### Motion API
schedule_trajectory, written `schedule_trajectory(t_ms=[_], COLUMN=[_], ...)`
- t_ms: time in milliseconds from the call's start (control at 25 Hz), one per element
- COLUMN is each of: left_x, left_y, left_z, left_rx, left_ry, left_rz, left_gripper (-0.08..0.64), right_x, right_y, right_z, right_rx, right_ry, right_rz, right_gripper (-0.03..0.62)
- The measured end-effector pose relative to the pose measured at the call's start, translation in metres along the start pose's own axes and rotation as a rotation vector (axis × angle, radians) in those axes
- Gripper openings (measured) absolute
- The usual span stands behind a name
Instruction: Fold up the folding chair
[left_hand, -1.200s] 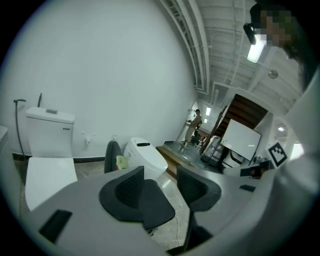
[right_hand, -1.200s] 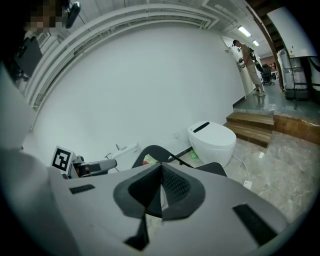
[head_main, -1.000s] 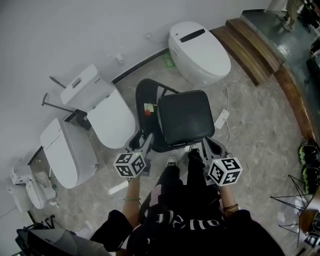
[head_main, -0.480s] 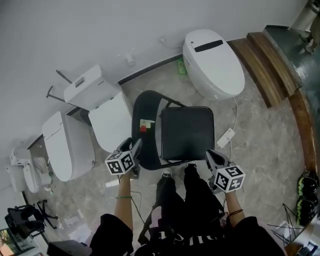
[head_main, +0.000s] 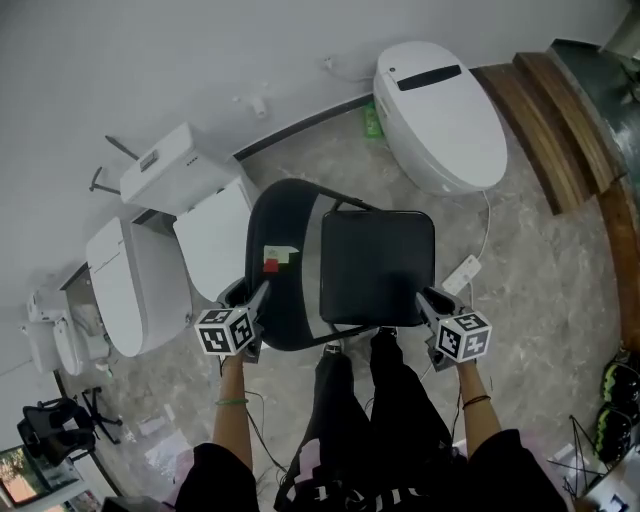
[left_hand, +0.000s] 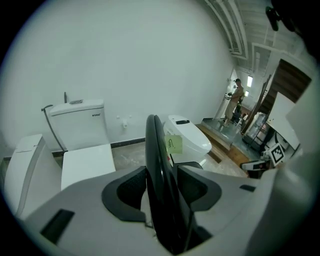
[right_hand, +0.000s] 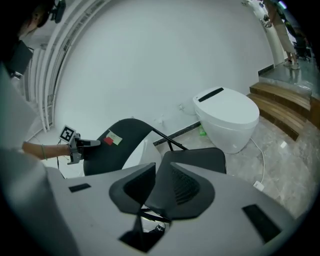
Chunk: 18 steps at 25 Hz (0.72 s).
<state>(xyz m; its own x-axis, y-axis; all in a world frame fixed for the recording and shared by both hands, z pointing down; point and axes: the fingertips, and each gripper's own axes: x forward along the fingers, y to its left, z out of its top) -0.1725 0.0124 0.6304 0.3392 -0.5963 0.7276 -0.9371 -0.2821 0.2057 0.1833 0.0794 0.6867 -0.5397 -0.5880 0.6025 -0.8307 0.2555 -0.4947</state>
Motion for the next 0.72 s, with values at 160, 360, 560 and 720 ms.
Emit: schedule_trajectory(t_ms=[160,360,560,720], left_x=[0.003,0.005,0.013,0.014], left_y=[-0.001,-0.001,-0.008,-0.007], left_z=[0.000,-0.002,0.002,0.004], left_rx=[-0.014,0.001,0.022,0.034], left_ry=[-0.017,-0.015,-0.045,-0.088], left_rz=[0.039,0.045,0.032,0.010], left_gripper=[0.183,0.176,0.176,0.178], right_x=[0.016,0.042,0.075,0.106], right_y=[-0.046,-0.105,-0.172,-0.209], right_z=[-0.025,-0.063,-0.097,-0.117], right_rx=[-0.015,0.021,0.031,0.076], right_ry=[0.050,0.106,0.186,0.207], right_rz=[-0.030,-0.058,-0.104,-0.072], right_gripper=[0.123,0.196,0.250,0.262])
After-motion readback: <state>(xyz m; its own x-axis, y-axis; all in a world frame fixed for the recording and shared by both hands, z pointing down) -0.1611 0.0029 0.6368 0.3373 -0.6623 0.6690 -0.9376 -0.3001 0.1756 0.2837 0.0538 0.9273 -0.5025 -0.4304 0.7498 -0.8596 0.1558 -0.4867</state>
